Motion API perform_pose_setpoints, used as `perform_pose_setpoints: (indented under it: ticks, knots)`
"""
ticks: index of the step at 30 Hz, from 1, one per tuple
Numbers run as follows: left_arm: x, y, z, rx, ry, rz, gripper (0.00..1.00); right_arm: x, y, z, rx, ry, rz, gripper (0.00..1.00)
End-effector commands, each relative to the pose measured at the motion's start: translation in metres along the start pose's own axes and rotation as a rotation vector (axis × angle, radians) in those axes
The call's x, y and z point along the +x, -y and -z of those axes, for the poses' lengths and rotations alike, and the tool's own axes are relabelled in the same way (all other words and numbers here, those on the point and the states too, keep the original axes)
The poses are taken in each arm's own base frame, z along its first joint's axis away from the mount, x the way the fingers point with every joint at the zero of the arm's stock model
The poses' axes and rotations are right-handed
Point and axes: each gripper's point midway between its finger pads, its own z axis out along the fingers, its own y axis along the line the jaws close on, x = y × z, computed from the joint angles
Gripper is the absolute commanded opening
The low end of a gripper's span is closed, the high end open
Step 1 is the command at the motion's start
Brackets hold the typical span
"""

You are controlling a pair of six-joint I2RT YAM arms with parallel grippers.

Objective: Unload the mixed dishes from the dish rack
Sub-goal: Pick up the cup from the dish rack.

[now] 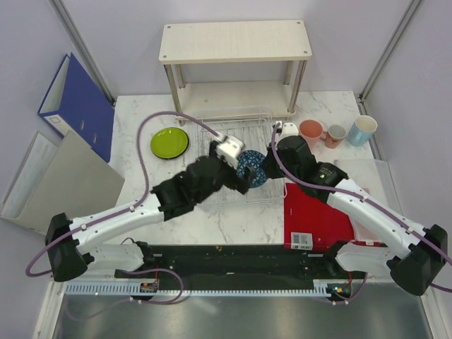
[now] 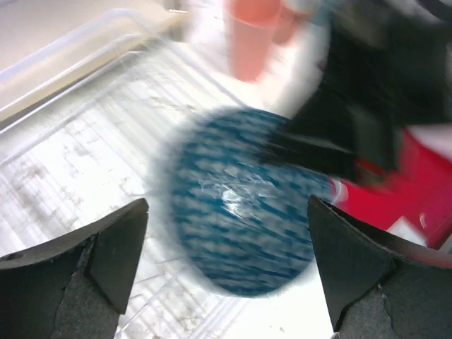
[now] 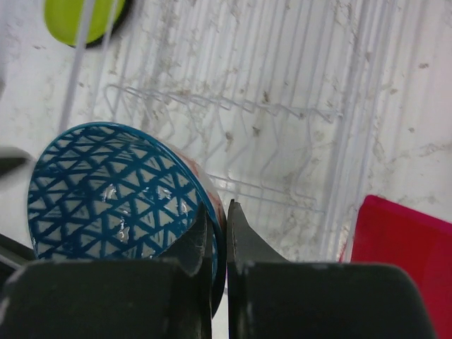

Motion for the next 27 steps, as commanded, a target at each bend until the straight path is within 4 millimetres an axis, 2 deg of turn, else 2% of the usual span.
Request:
perform_pose_setpoints:
  ticks: [1,6,7,9,13,18,22,25,27]
  knots:
    - [0.006,-0.084,0.017,-0.144,-0.024,0.633,0.99,-0.032,-0.011,0.023,-0.041,0.091,-0.026,0.0]
    - [0.014,-0.099,0.026,-0.161,-0.049,0.752,0.99,-0.036,-0.007,0.029,-0.026,0.118,-0.032,0.0]
    - [0.009,-0.099,0.026,-0.158,-0.051,0.771,0.99,-0.036,-0.007,0.029,-0.03,0.121,-0.031,0.0]
    - [0.013,-0.094,0.023,-0.14,-0.099,0.791,0.99,-0.035,-0.008,0.028,-0.032,0.116,-0.029,0.0]
    - [0.013,-0.069,0.021,-0.061,-0.227,0.895,0.99,-0.034,-0.007,0.019,-0.02,0.114,-0.017,0.0]
    - [0.01,-0.061,0.024,-0.051,-0.277,0.964,0.99,-0.032,0.0,0.001,0.042,0.095,0.011,0.0]
    - [0.008,-0.06,0.026,-0.045,-0.269,0.964,0.99,-0.026,-0.005,-0.016,0.033,0.055,0.013,0.0]
    - [0.012,-0.057,0.024,-0.032,-0.281,0.955,0.95,-0.026,-0.015,-0.025,-0.006,0.053,0.001,0.0]
    - [0.017,-0.055,0.023,-0.031,-0.293,0.943,0.87,-0.029,-0.022,-0.03,-0.026,0.048,-0.008,0.0]
